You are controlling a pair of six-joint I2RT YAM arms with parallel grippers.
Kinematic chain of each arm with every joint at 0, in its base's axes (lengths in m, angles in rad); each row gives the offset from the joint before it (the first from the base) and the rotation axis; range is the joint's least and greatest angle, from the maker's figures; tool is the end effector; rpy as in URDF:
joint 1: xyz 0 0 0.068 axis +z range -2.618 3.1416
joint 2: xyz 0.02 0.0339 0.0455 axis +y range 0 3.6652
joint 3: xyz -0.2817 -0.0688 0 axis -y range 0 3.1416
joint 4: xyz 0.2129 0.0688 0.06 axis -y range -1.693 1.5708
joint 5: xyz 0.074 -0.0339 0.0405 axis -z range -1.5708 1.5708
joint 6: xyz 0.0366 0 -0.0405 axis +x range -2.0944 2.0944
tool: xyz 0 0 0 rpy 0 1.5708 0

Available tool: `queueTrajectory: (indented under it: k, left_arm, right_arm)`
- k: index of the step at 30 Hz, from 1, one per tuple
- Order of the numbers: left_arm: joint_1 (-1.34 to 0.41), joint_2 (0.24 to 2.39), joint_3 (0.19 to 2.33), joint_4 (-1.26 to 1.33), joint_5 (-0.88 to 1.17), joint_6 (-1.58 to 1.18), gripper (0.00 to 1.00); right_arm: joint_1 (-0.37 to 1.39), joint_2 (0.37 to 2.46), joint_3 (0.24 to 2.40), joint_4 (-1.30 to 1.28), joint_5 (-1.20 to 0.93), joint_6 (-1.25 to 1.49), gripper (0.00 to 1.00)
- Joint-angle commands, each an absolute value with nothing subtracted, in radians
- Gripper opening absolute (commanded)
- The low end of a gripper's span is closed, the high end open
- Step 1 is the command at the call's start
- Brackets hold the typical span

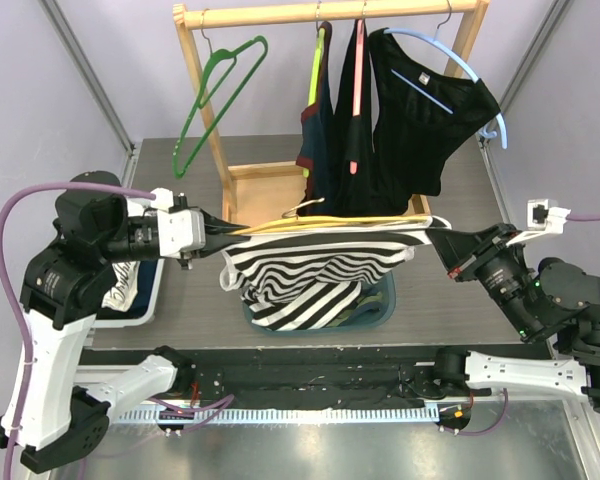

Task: Remove the tank top from the hanger

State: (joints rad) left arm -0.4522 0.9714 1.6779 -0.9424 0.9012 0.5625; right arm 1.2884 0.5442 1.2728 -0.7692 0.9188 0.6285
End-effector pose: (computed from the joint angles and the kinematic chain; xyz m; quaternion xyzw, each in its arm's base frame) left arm 0.0577 -0.0599 0.5073 0.5791 0.4870 -0.3108 0.5752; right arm 0.0263 -0.0139 0.4420 0.0811 0.7112 0.3242 0.6186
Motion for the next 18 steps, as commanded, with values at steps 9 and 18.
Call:
queueTrajectory:
  k: [9,18]
  left_arm:
    - [-0.400,0.907,1.734,-0.914,0.749,0.512,0.00]
    - [-0.400,0.897,1.666,-0.933,0.713,0.577,0.00]
  right_arm:
    - [1.246,0.842,1.333,-0.927,1.700,0.289,0.29]
    - [1.246,0.799,1.430,-0.824,1.218,0.097,0.81]
